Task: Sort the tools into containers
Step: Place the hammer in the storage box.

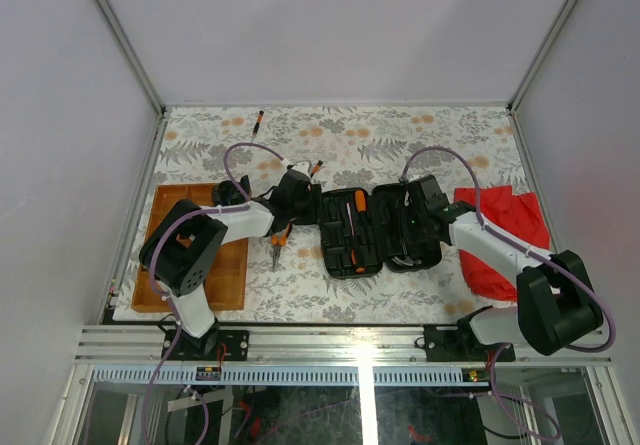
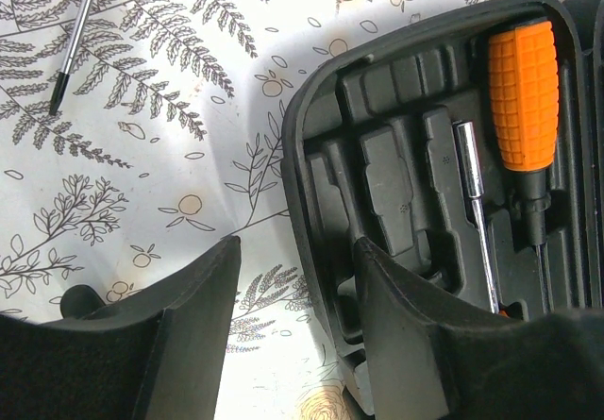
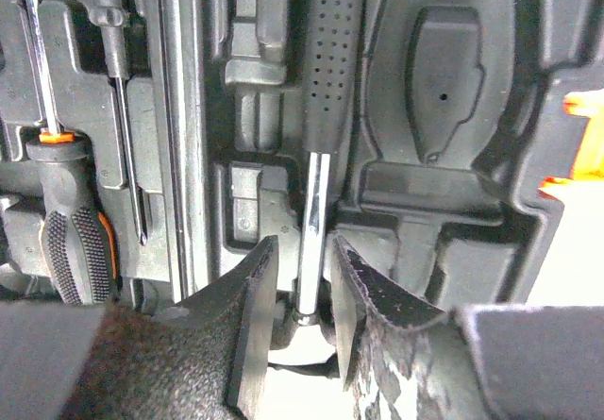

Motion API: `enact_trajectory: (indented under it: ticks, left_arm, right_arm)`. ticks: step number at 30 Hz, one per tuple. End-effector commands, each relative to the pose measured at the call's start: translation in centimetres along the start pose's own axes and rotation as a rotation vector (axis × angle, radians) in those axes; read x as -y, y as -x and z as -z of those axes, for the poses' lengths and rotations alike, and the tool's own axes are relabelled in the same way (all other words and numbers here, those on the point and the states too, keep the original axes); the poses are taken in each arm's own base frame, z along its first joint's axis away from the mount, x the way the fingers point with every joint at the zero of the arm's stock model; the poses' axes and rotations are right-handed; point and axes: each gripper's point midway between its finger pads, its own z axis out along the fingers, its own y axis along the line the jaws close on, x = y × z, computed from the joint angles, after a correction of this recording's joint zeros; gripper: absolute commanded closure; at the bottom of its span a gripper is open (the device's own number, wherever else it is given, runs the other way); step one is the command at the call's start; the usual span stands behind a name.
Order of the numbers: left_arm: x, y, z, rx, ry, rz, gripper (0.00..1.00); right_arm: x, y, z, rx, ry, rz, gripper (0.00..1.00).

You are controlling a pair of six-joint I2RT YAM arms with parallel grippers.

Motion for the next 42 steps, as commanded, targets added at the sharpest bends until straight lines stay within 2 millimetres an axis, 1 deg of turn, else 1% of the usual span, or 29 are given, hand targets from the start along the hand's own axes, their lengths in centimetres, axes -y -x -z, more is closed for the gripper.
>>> enact_trajectory:
  ticks: [1, 5, 7, 13, 16, 29, 33, 37, 42]
  left_arm:
    - [-0.6, 0.3, -0.5, -0.001, 0.027, -0.012, 0.50]
    - [-0.6, 0.2, -0.6, -0.003, 0.027, -0.014, 0.50]
    - [-0.6, 0.2, -0.6, -0.003, 0.027, -0.014, 0.50]
    - [-0.6, 0.2, -0.6, -0.006, 0.028, -0.018, 0.52]
    - [-0.6, 0.2, -0.6, -0.006, 0.028, -0.019, 0.54]
    - [-0.6, 0.2, -0.7, -0.009, 0.027, -0.021, 0.55]
    - [-0.7, 0.3, -0.7, -0.008, 0.034, -0.022, 0.55]
    - [-0.7, 0.3, -0.7, -0.007, 0.039, -0.024, 0.55]
    - [-0.7, 0.2, -0.7, -0.012, 0.037, -0.025, 0.56]
  right_arm:
    - [0.7, 3.2, 2.0, 0.100, -0.059, 0.015, 0.66]
    - [0.8, 4.0, 2.1, 0.114, -0.072, 0.026, 0.71]
    - [0.5, 4.0, 1.7, 0.096, -0.057, 0.035, 0.76]
    - [0.1, 4.0, 0.5, 0.037, -0.043, 0.046, 0.84]
    - [0.1, 3.6, 0.0, 0.007, -0.045, 0.045, 0.85]
    - [0.2, 2.8, -1.4, -0.039, -0.048, 0.049, 0.88]
    - [0.3, 2.3, -1.8, -0.066, -0.057, 0.043, 0.92]
    - [0.5, 1.3, -2.3, -0.118, -0.065, 0.036, 0.99]
    - [0.4, -0.3, -2.9, -0.186, -0.052, 0.027, 1.00]
